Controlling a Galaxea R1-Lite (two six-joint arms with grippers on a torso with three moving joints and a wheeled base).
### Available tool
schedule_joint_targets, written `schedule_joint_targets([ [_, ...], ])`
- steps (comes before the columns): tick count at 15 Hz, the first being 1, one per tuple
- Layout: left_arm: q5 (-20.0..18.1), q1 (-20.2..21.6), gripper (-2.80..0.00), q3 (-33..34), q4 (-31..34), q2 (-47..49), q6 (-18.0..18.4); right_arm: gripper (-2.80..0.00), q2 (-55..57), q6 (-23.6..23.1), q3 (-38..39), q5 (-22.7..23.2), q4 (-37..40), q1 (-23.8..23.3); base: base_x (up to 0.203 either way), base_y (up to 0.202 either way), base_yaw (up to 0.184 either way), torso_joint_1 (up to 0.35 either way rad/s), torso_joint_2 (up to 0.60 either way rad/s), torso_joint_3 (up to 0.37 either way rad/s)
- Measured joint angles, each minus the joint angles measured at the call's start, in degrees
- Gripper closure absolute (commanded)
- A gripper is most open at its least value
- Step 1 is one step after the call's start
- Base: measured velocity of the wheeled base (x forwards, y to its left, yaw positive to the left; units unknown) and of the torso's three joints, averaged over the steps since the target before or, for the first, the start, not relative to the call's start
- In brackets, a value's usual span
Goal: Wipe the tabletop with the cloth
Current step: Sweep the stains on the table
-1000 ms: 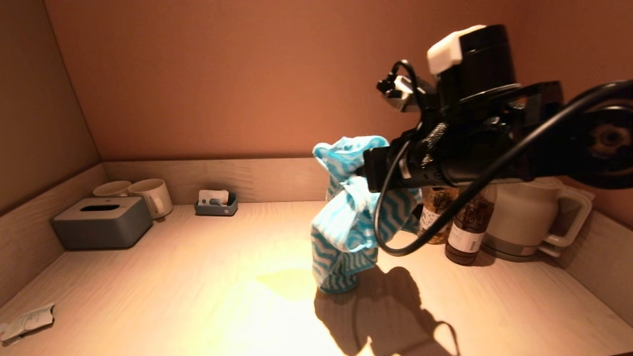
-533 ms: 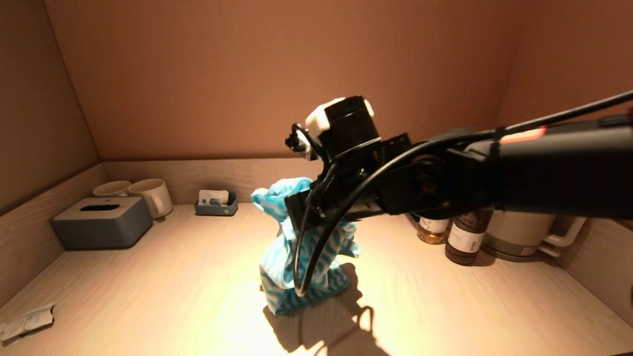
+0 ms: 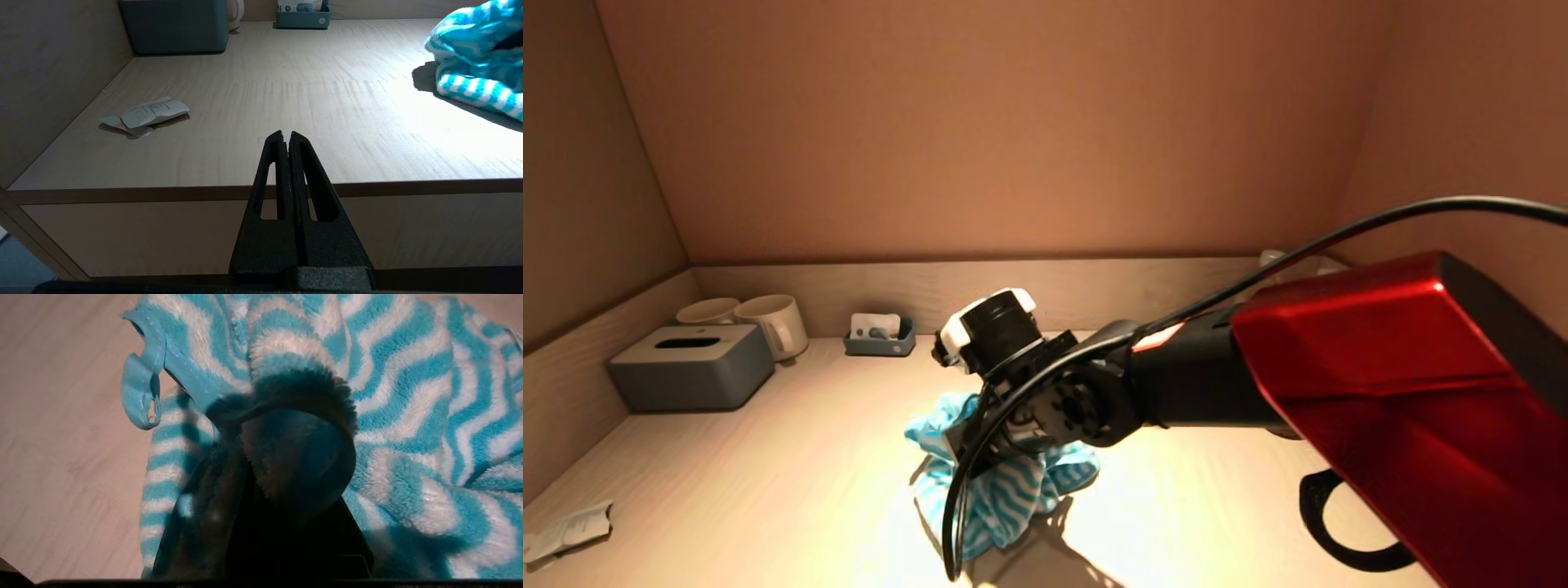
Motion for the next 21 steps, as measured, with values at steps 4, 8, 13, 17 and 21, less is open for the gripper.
schedule_joint_targets([
  [4, 0.0, 0.0, 0.0, 0.0, 0.0, 0.0, 0.0, 0.0, 4.0, 1.0, -0.3, -0.1, -0.3, 2.0, 0.0, 0.0, 0.0, 0.0, 0.0, 0.0],
  [8, 0.0, 0.0, 0.0, 0.0, 0.0, 0.0, 0.0, 0.0, 8.2, 0.9, -7.8, -0.7, 0.6, 2.3, 0.0, 0.0, 0.0, 0.0, 0.0, 0.0],
  [13, 0.0, 0.0, 0.0, 0.0, 0.0, 0.0, 0.0, 0.0, 14.8, 1.2, -18.1, -6.0, 3.6, 1.9, 0.0, 0.0, 0.0, 0.0, 0.0, 0.0],
  [17, 0.0, 0.0, 0.0, 0.0, 0.0, 0.0, 0.0, 0.0, 12.2, 3.5, -10.1, -10.7, 3.7, -0.3, 0.0, 0.0, 0.0, 0.0, 0.0, 0.0],
  [21, 0.0, 0.0, 0.0, 0.0, 0.0, 0.0, 0.0, 0.0, 5.1, 3.8, 2.5, -12.2, 2.3, -3.9, 0.0, 0.0, 0.0, 0.0, 0.0, 0.0],
])
